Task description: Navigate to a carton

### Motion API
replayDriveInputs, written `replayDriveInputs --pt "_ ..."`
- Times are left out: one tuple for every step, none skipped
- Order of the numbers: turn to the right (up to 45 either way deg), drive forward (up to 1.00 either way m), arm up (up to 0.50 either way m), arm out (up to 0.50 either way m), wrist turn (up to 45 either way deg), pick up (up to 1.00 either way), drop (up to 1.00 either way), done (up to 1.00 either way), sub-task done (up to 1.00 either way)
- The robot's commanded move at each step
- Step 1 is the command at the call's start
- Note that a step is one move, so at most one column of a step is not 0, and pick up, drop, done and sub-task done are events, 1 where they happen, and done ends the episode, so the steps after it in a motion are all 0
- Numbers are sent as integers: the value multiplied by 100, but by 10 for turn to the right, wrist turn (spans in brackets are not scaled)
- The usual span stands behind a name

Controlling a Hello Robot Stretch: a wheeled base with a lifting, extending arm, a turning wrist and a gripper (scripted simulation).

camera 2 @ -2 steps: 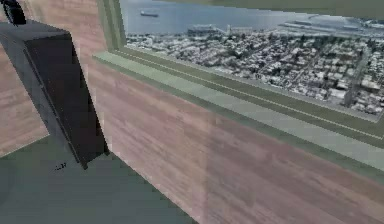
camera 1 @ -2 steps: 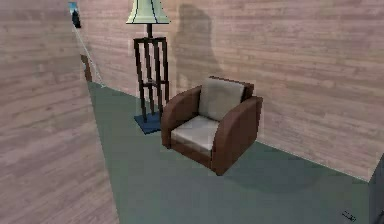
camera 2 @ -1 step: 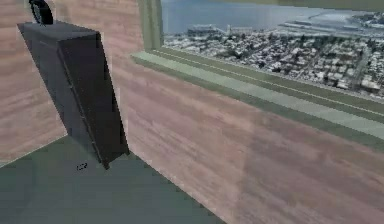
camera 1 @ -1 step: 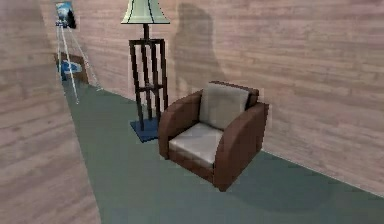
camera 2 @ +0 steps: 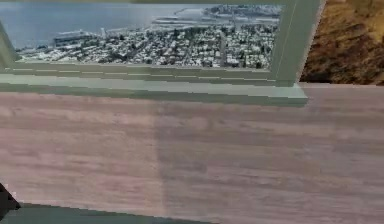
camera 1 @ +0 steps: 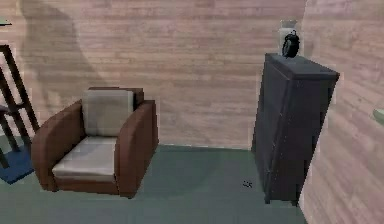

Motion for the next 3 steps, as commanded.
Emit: replayDriveInputs --pt "0 10 0 0 0 0 0 0 0" --pt "-330 0 0 0 0 0 0 0 0" --pt "0 100 0 0 0 0 0 0 0"
